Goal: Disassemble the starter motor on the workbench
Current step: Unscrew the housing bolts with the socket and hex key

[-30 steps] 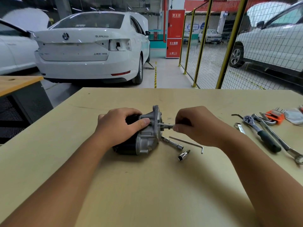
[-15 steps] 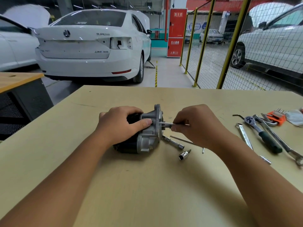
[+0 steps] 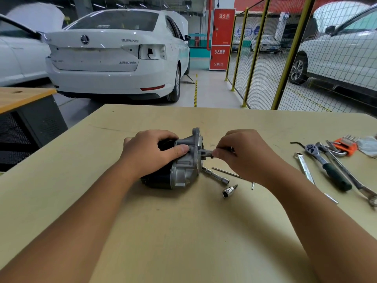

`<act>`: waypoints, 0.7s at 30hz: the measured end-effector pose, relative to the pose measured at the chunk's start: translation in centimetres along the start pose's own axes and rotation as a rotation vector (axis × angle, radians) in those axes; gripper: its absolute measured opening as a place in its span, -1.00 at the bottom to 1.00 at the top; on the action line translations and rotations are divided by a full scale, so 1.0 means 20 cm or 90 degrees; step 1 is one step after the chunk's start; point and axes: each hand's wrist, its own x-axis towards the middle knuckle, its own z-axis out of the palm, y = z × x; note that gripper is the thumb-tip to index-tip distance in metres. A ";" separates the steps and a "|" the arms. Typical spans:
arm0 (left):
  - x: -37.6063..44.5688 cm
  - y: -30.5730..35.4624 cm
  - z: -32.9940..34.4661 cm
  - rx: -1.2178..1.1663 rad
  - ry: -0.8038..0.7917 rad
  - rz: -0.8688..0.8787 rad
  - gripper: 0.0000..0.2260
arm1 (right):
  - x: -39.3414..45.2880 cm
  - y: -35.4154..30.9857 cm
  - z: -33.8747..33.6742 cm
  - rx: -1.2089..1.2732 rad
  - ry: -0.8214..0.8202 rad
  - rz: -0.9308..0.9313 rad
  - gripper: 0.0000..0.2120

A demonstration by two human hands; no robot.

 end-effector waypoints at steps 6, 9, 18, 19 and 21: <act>0.00 0.00 0.00 -0.004 0.002 0.002 -0.37 | 0.00 -0.02 0.00 -0.046 0.048 0.033 -0.86; 0.00 -0.01 0.00 -0.004 0.002 0.003 -0.37 | 0.00 -0.02 0.00 -0.007 0.047 0.032 -0.88; 0.00 -0.01 0.01 -0.011 0.007 0.002 -0.41 | -0.01 0.00 0.01 0.148 0.025 0.146 -0.81; 0.00 -0.01 0.01 -0.010 0.006 0.003 -0.40 | -0.01 0.00 0.00 0.188 0.028 0.172 -0.83; 0.00 -0.02 0.00 -0.009 0.003 0.003 -0.39 | 0.00 -0.01 -0.01 0.359 0.037 0.249 -0.89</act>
